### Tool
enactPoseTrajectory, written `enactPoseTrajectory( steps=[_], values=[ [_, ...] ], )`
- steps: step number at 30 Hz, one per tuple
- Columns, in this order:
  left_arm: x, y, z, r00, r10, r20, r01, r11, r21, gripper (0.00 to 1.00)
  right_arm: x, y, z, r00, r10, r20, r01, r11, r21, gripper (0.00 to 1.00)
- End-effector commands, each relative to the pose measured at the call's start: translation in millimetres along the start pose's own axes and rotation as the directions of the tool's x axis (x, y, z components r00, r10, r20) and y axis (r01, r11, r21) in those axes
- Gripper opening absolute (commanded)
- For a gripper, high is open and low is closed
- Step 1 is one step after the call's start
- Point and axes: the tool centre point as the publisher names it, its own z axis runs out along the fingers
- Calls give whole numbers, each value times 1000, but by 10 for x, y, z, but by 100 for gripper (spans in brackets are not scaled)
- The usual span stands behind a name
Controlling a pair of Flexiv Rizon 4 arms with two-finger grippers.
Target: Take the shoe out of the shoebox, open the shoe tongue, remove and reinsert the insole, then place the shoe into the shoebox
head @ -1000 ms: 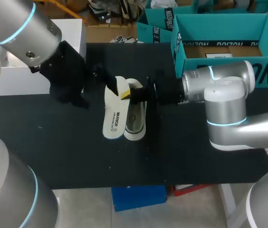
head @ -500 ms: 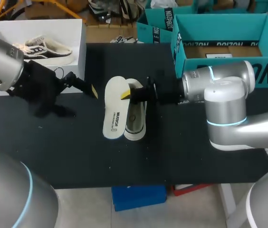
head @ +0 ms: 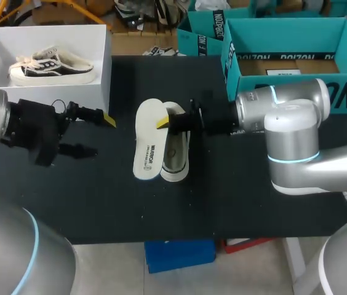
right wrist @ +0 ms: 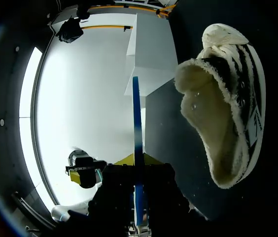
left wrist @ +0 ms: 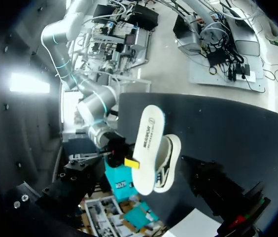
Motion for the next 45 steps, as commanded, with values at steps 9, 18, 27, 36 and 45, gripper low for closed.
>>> enactPoseTrajectory(
  steps=[9,18,27,36,45],
  values=[
    [136,-75,123,998,-21,58,20,1000,6,100,-5,-4,15,1000,0,0,0,1000,-4,0],
    [202,-31,185,981,-71,181,82,995,-58,100,-5,-4,15,1000,0,0,0,1000,-4,0],
    [414,139,276,937,-147,318,171,984,-48,100,-5,-4,15,1000,0,0,0,1000,-4,0],
    [457,314,534,915,-139,379,170,984,-48,100,-5,-4,15,1000,0,0,0,1000,-4,0],
    [336,364,795,906,-116,406,147,988,-46,100,-5,-4,15,1000,0,0,0,1000,-4,0]
  ],
)
